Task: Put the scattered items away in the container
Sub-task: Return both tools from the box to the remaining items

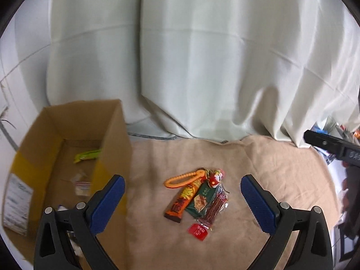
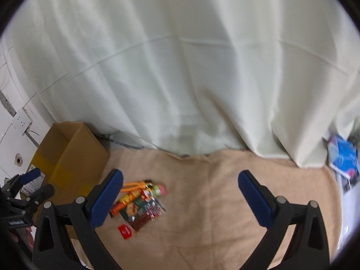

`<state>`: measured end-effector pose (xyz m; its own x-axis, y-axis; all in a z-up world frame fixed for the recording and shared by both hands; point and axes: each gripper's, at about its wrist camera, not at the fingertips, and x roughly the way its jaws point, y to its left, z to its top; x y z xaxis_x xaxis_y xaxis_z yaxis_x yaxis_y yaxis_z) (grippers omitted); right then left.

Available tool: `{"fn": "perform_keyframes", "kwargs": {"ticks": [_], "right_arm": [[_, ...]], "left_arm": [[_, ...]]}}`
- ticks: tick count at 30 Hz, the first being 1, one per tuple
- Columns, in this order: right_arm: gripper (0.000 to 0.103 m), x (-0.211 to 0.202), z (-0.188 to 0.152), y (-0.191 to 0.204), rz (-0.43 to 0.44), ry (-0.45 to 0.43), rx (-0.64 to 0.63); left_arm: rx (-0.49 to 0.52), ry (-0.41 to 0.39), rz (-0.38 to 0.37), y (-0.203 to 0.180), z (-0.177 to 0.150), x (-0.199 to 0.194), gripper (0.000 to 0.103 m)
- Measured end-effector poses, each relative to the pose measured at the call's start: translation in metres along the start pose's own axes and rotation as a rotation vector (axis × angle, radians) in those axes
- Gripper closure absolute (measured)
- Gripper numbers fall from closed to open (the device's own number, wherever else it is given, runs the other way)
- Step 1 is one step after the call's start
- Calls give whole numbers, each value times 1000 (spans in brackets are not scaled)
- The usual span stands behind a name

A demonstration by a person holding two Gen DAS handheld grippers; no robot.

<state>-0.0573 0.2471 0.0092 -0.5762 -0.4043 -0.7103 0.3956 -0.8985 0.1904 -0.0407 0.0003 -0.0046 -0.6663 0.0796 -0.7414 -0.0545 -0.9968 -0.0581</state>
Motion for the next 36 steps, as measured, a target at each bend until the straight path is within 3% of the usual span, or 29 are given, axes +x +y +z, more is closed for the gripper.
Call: {"fn": "perform_keyframes", "kwargs": {"ticks": [10,14,18,22,29,32,36], "right_arm": [[0,14,-37,-16,-5,110,36],[0,29,-55,-12,1,177,27],[0,36,-68,-3,16,218,12],[0,39,-72,4,23,234,-15],[0,36,-69,2,16,223,-6],[0,35,-69,1,5,224,-6],[0,34,-69,-2,-4,228,4]], "left_arm": [[-26,151,-2,3,-48,67,0],[4,202,55,11,-61,89,0],[59,183,99,12,-68,99,0],[103,231,130,7,-73,114,0],[-1,247,75,17,-65,124,0],[-29,225,113,17,-56,130,0],[23,234,166,8,-50,145,0]]}}
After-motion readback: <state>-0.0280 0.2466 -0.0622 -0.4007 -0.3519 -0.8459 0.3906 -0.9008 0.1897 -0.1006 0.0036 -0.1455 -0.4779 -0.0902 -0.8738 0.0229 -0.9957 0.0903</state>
